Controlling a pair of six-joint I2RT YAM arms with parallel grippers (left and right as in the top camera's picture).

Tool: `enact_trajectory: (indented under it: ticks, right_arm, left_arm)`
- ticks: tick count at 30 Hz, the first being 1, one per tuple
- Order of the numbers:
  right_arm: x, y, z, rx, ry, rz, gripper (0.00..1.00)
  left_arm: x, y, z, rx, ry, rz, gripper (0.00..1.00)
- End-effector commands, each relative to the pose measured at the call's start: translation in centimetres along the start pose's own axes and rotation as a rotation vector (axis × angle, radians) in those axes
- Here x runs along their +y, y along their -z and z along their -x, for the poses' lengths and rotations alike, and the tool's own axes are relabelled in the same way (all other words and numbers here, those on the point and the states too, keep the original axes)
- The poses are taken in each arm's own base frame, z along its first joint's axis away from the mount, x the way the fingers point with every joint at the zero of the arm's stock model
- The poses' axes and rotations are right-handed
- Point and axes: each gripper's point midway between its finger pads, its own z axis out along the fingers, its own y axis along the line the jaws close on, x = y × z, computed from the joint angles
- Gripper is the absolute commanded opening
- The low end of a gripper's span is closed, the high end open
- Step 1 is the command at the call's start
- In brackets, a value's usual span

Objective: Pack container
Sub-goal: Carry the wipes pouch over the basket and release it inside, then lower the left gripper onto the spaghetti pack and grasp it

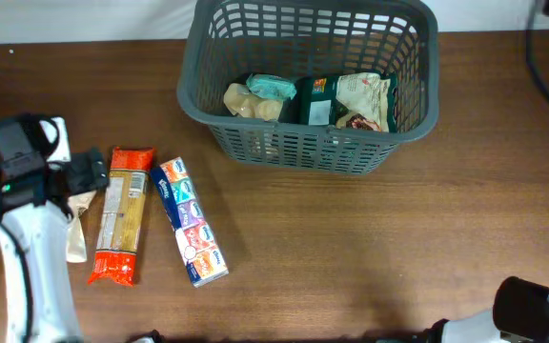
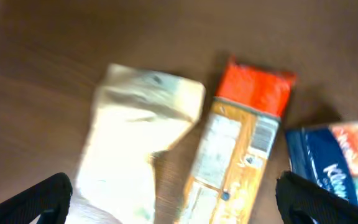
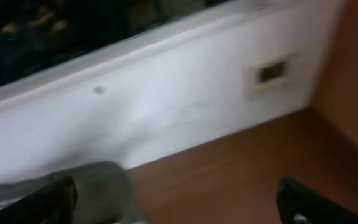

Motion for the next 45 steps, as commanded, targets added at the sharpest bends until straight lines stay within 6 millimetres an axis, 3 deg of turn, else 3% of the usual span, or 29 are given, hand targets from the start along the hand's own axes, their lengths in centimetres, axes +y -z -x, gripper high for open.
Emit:
enact_trajectory:
  ticks: [1,5,12,15,22,27,32,34,36,39,43,45]
  right_arm:
    - [-3.3,0.3,-0.3,0.020,-0.038,-0.087,0.99]
    - [-5.0,0.6,-1.1,0.055,-0.014,-0.126,0.99]
    - [-5.3,0.7,-1.3,0.065,0.023,-0.137,0.99]
    - [-5.3,0.7,-1.2,0.064,0.024,-0.140,0.99]
    - [-5.5,0.7,-1.6,0.077,0.021,-0.145,0.99]
    - [-5.8,0.8,-2.1,0.099,0.018,-0.163,0.99]
    - [-5.8,0.9,-2.4,0.111,0.015,-0.164,0.99]
    - [-5.8,0.9,-2.4,0.110,0.015,-0.164,0.99]
    - [-5.8,0.9,-2.4,0.109,0.016,-0.164,0.99]
    - [-5.8,0.9,-2.4,0.110,0.015,-0.164,0.99]
    - [-5.8,0.9,-2.7,0.121,0.013,-0.165,0.99]
    - [-5.8,0.9,-2.8,0.127,0.012,-0.166,0.99]
  left_arm:
    - [-2.3,-3.2,-2.0,0.095,-0.085,-0.124,0.99]
    - [-3.5,-5.7,-3.9,0.188,-0.185,-0.189,1.00]
    - [-4.6,-9.2,-7.2,0.334,-0.249,-0.256,1.00]
    - [-5.6,-10.3,-8.9,0.393,-0.264,-0.310,1.00]
    - [-7.0,-11.8,-13.7,0.511,-0.252,-0.374,0.89]
    - [-7.4,-12.4,-16.2,0.529,-0.251,-0.377,0.72]
    - [-7.7,-13.2,-17.9,0.524,-0.253,-0.371,0.27]
    - [-7.5,-13.5,-18.4,0.521,-0.258,-0.355,0.02]
    - [-7.3,-13.7,-18.3,0.513,-0.262,-0.340,0.02]
    - [-7.0,-13.8,-16.6,0.481,-0.264,-0.325,0.01]
    - [-4.4,-13.1,-11.5,0.421,-0.288,-0.212,0.02]
    - [-2.5,-11.9,-7.4,0.356,-0.298,-0.121,0.02]
